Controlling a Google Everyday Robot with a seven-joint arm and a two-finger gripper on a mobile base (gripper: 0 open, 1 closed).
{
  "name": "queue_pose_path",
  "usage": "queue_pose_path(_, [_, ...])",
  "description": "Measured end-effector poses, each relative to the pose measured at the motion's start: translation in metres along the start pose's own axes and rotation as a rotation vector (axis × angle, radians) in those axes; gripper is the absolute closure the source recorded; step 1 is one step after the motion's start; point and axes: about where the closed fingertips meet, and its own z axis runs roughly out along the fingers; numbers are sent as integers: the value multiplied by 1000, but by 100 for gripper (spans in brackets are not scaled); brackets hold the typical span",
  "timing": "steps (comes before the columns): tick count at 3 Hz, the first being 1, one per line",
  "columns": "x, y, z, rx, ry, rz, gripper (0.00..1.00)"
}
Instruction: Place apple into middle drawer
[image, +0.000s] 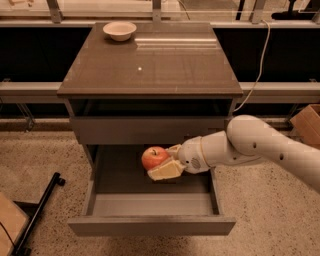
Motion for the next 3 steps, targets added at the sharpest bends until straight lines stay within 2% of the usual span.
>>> queue_pose_path(1, [26, -34, 49, -50, -53, 103, 100])
queue_pose_path(2, [36, -35, 58, -70, -55, 124, 100])
queue_pose_path(3, [42, -39, 75, -42, -36, 117, 100])
